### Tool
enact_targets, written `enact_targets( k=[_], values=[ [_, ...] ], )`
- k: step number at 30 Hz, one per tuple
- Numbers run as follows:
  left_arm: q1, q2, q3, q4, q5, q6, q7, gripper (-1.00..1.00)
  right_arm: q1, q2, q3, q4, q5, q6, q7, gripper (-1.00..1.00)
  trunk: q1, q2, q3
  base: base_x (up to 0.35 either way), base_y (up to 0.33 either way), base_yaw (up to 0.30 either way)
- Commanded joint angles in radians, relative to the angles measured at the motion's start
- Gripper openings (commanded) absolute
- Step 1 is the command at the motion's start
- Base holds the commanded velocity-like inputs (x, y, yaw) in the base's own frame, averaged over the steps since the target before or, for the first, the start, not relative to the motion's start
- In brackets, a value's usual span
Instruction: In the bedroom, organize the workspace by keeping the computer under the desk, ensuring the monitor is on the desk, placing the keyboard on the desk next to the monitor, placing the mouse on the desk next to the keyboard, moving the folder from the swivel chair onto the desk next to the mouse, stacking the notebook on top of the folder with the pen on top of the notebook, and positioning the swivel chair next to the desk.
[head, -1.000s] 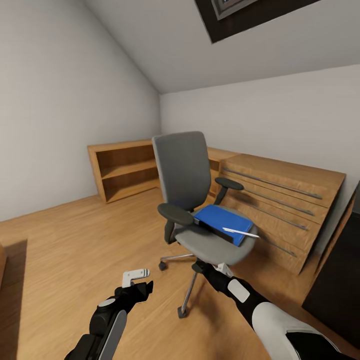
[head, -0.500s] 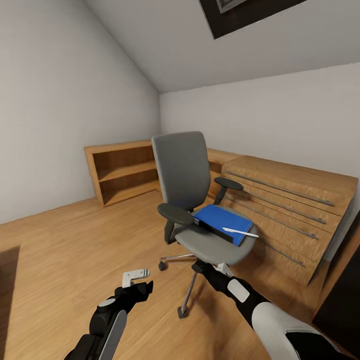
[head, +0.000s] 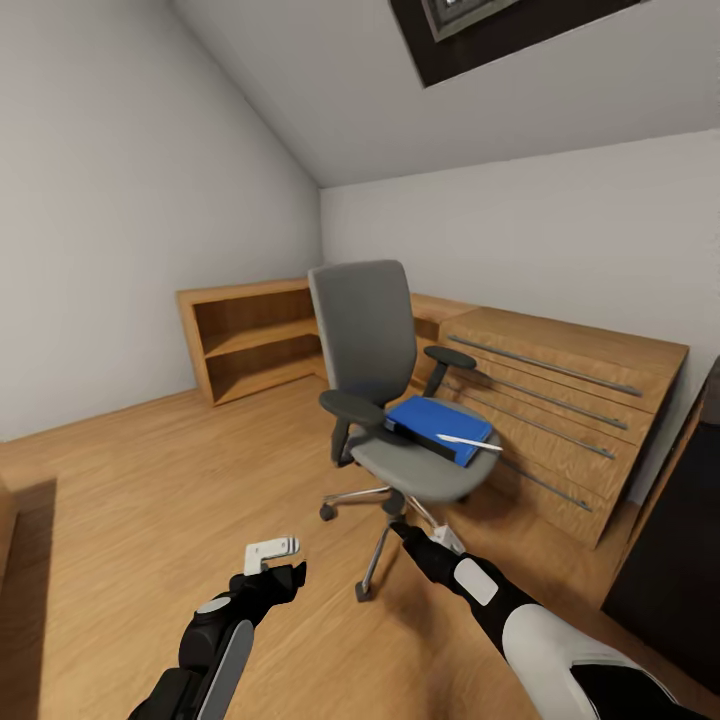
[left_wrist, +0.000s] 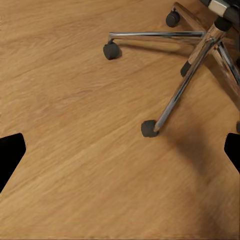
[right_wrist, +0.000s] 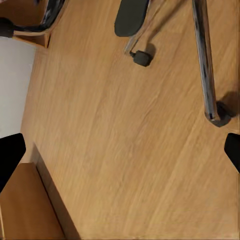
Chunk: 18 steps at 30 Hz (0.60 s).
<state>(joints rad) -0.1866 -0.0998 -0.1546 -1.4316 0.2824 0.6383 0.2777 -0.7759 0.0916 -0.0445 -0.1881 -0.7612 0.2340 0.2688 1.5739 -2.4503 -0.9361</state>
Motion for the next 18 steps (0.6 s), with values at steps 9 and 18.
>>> enact_targets(
  k=[9,18],
  values=[
    [-0.001,0.004,0.008,0.002,0.010,0.000,0.011,1.00,0.000,-0.001,-0.004,-0.002,0.039,-0.034,-0.006,1.00,-0.001,0.000,-0.001,-0.229,0.000,0.000],
    [-0.001,0.007,0.011,0.001,0.011,-0.015,0.011,1.00,0.000,-0.003,-0.005,-0.002,0.109,-0.074,-0.007,1.00,-0.028,0.049,0.021,-0.027,0.000,0.000]
  ],
)
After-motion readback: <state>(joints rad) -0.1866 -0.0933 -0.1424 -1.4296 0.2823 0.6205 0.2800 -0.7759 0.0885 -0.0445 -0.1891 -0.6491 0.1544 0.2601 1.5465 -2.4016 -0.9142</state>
